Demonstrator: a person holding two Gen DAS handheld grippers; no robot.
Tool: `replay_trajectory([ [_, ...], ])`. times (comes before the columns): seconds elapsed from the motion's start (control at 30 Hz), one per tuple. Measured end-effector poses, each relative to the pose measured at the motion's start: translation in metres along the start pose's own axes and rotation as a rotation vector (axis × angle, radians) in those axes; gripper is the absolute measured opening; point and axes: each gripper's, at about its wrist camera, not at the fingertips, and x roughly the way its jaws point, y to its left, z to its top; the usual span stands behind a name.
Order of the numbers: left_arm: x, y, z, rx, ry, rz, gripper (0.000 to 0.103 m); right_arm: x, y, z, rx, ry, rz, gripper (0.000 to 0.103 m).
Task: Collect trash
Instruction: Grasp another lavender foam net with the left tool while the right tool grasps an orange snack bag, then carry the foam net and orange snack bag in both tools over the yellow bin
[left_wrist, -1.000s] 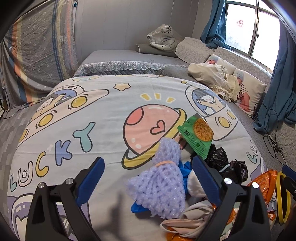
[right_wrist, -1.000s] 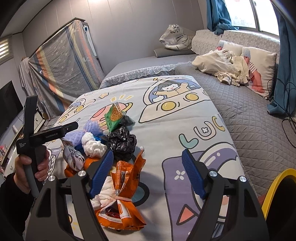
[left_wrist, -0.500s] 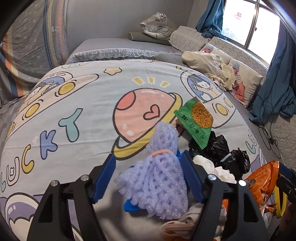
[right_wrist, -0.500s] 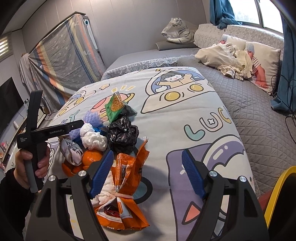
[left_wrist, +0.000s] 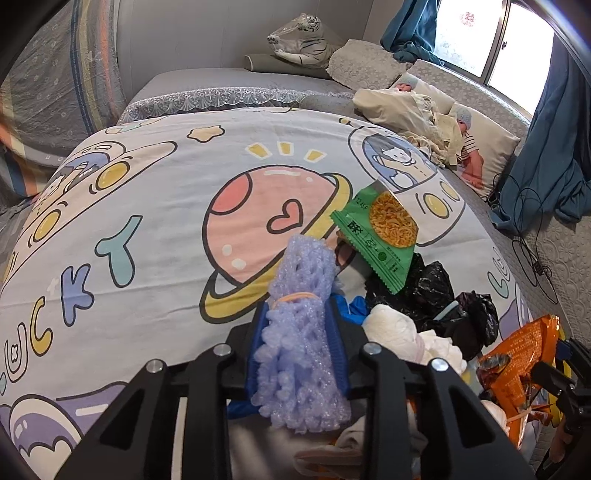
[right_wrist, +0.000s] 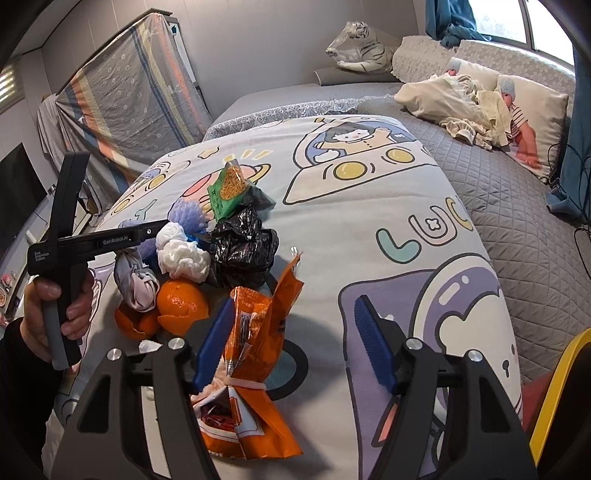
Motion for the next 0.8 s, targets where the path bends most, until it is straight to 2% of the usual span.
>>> replay_trajectory([
  [0.33, -0.011, 0.012, 0.000, -0.033, -0.017, -0.019, 0.024, 0.014, 0.005, -0.003, -0.010, 0.055, 0.022, 0.041],
  [0.5, -0.018, 0.018, 0.000, -0.057, -0.030, -0.021, 0.023, 0.019, 0.011, -0.003, -0.028, 0.070, 0.030, 0.022],
  [0.67, -0.024, 0.025, -0.001, -0.083, -0.044, -0.021, 0.023, 0.016, 0.014, -0.004, -0.035, 0.058, 0.024, 0.020],
  [0.8, -0.031, 0.032, -0.002, -0.108, -0.061, -0.026, 0.022, 0.005, 0.013, -0.003, -0.033, 0.013, 0.013, 0.016],
])
